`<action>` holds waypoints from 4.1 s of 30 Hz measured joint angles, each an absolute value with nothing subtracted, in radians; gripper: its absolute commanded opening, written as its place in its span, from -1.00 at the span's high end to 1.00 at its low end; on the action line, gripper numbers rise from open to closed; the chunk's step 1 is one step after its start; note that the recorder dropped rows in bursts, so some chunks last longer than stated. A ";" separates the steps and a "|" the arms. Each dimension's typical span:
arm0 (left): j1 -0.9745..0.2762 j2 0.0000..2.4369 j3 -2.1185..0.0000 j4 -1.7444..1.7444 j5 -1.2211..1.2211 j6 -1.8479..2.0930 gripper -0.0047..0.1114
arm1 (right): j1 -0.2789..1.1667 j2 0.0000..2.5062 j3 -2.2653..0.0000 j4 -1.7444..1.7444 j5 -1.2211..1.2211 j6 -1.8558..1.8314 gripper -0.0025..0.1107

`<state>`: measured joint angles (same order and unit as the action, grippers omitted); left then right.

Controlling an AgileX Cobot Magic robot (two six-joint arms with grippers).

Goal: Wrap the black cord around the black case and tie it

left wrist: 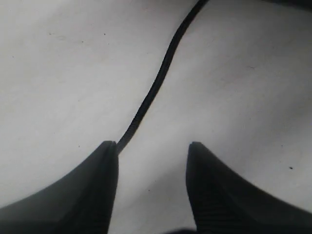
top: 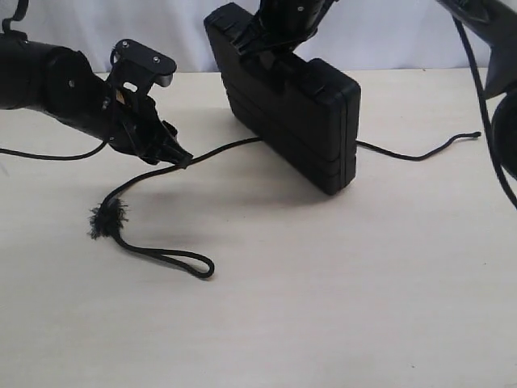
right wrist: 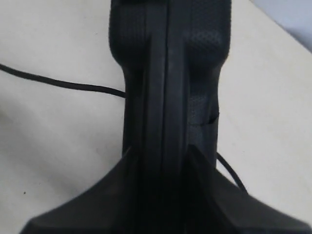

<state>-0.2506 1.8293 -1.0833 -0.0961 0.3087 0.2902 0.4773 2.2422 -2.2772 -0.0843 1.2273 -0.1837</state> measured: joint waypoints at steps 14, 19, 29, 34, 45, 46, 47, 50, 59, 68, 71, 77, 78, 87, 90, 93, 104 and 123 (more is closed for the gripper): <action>-0.258 1.854 -0.859 -0.018 -0.270 0.275 0.92 | 0.516 2.236 -2.227 -0.038 1.221 -0.173 0.88; -0.264 1.754 -0.695 0.305 -0.598 0.117 0.92 | 0.516 2.234 -2.227 -0.041 1.221 -0.173 0.88; -0.169 1.821 -0.649 0.706 -0.965 0.000 0.92 | 0.517 2.234 -2.227 -0.043 1.221 -0.173 0.88; -0.151 1.909 -0.750 0.883 -0.982 0.000 0.92 | 0.517 2.234 -2.227 -0.044 1.221 -0.173 0.88; -0.153 2.052 -0.924 0.928 -0.953 -0.231 0.92 | 0.517 2.234 -2.227 -0.028 1.221 -0.173 0.84; -0.153 2.054 -0.924 0.920 -0.953 -0.237 0.92 | 0.517 2.234 -2.227 -0.028 1.221 -0.173 0.80; -0.153 2.054 -0.926 0.910 -0.953 -0.242 0.92 | 0.517 2.234 -2.225 -0.028 1.221 -0.173 0.73; -0.153 2.054 -0.926 0.888 -0.953 -0.253 0.92 | 0.517 2.234 -2.225 -0.025 1.221 -0.171 0.50; -0.153 2.054 -0.926 0.856 -0.953 -0.281 0.92 | 0.517 2.234 -2.223 0.026 1.224 -0.130 -0.09; -0.153 2.057 -0.926 0.856 -0.936 -0.309 0.92 | 0.517 2.124 -2.221 0.020 1.226 -0.134 -0.11; -0.153 2.057 -0.926 0.859 -0.931 -0.311 0.92 | 0.517 2.069 -2.193 0.013 1.226 -0.143 -0.10; -0.153 2.057 -0.926 0.859 -0.928 -0.311 0.92 | 0.517 1.951 -2.024 -0.077 1.225 -0.176 -0.10; -0.153 2.057 -0.926 0.859 -0.928 -0.311 0.92 | 0.517 1.933 -1.991 -0.102 1.225 -0.186 -0.10; -0.153 2.057 -0.926 0.859 -0.928 -0.388 0.92 | 0.517 1.706 -1.555 -0.316 1.134 -0.236 -0.10; -0.153 2.057 -0.926 0.857 -0.928 -0.409 0.92 | 0.517 1.606 -1.397 -0.321 1.001 -0.254 -0.10; -0.153 2.057 -0.929 0.853 -0.926 -0.442 0.92 | 0.517 1.512 -1.213 -0.325 0.825 -0.264 -0.10; -0.153 2.057 -1.019 0.945 -0.807 -0.645 0.92 | 0.517 1.390 -0.760 -0.439 0.154 -0.281 -0.14; -0.151 2.057 -1.019 0.947 -0.775 -0.725 0.92 | 0.517 1.488 -0.710 -0.386 0.032 -0.306 -0.53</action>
